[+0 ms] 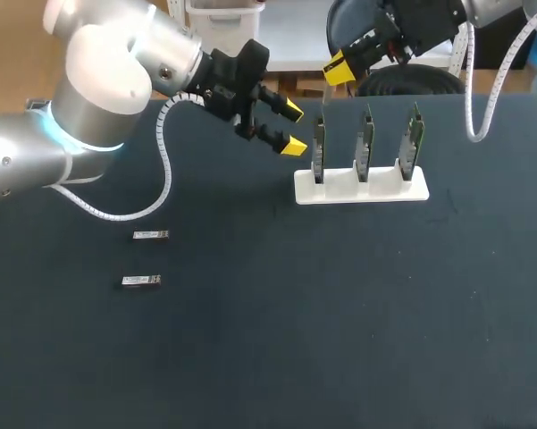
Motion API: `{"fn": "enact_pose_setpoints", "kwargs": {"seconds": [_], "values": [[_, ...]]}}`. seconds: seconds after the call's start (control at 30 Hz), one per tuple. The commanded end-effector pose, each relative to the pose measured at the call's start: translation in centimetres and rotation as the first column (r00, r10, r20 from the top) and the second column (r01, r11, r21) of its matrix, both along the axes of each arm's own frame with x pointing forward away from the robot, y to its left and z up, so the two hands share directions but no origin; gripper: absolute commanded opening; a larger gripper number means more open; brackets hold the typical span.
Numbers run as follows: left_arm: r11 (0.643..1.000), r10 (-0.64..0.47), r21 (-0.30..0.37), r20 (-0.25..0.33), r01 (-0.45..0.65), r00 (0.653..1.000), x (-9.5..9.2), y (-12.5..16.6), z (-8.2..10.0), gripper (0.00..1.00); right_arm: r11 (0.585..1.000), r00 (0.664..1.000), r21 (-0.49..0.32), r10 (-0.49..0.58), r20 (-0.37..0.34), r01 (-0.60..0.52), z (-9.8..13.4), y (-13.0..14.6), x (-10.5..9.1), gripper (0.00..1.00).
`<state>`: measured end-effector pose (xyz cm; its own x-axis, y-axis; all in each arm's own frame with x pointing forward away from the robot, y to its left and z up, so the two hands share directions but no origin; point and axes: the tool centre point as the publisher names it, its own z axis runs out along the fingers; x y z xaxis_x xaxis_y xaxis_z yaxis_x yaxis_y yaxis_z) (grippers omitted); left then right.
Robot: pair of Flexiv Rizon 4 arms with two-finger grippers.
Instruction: Pick up the optical module with the left hand, and insert it into the network port with the right hand.
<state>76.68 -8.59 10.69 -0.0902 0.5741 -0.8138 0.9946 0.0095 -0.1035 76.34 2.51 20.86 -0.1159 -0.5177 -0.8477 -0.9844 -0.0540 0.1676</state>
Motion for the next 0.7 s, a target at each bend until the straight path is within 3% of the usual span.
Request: {"fn": "enact_pose_setpoints", "kwargs": {"seconds": [0.03,0.7], "values": [[1.000,-0.001,0.002,-0.001,0.001,1.000,0.1,0.0,-0.1,1.00,1.000,1.000,-0.022,0.002,-0.003,-0.002,-0.4,0.4,0.0,0.00],[1.000,-0.001,0.002,-0.001,0.001,1.000,0.1,0.0,-0.1,1.00,0.990,0.999,-0.139,-0.033,0.020,0.035,-3.2,1.2,0.7,0.00]]}}
